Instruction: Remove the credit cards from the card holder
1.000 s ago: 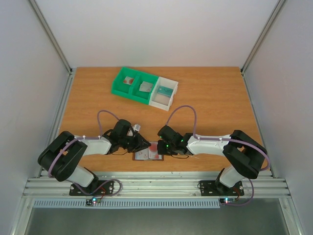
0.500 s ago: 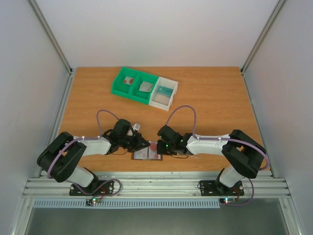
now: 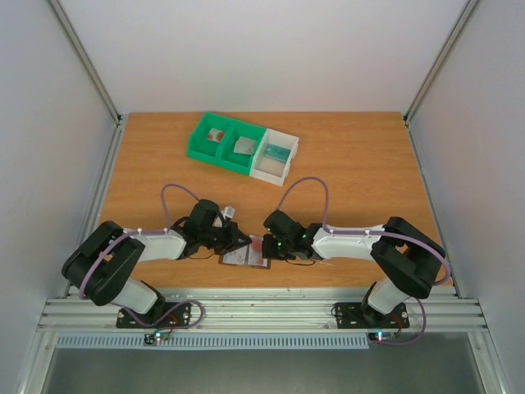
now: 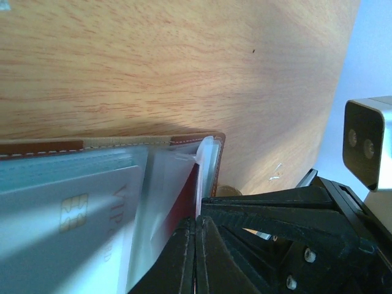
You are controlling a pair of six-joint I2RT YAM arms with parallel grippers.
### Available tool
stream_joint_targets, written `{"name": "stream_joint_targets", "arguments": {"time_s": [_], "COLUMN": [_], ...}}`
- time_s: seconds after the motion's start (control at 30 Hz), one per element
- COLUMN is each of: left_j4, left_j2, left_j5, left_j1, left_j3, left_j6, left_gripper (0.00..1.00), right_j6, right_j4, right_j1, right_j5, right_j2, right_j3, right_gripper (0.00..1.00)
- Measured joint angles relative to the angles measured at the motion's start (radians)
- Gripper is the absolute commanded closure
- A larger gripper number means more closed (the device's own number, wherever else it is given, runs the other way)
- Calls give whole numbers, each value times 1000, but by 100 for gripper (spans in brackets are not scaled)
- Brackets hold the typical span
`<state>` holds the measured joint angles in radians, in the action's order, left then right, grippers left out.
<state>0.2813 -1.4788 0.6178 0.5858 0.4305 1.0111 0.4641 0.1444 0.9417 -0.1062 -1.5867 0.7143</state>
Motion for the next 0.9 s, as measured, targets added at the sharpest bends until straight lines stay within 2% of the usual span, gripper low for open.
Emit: {"name": "stream_joint_targets", "arguments": {"time_s": [0.27,0.63,0.9], "left_j4": [-78,-296,-500], "left_j2": [46,142,264], "left_j5": [-32,-102,-185], "left_j1": [0,1,1], "left_j3": [0,54,115], "left_j6": [-44,-124,-192], "left_gripper": [100,100,100], "right_j6": [0,-18,-105], "right_j4": [1,29,132], "right_j1": [-7,-31,-47], "right_j5": [0,-2,6], "right_j2": [0,14,89], "right_j3": [0,0,1], "right_gripper": [96,96,88]}}
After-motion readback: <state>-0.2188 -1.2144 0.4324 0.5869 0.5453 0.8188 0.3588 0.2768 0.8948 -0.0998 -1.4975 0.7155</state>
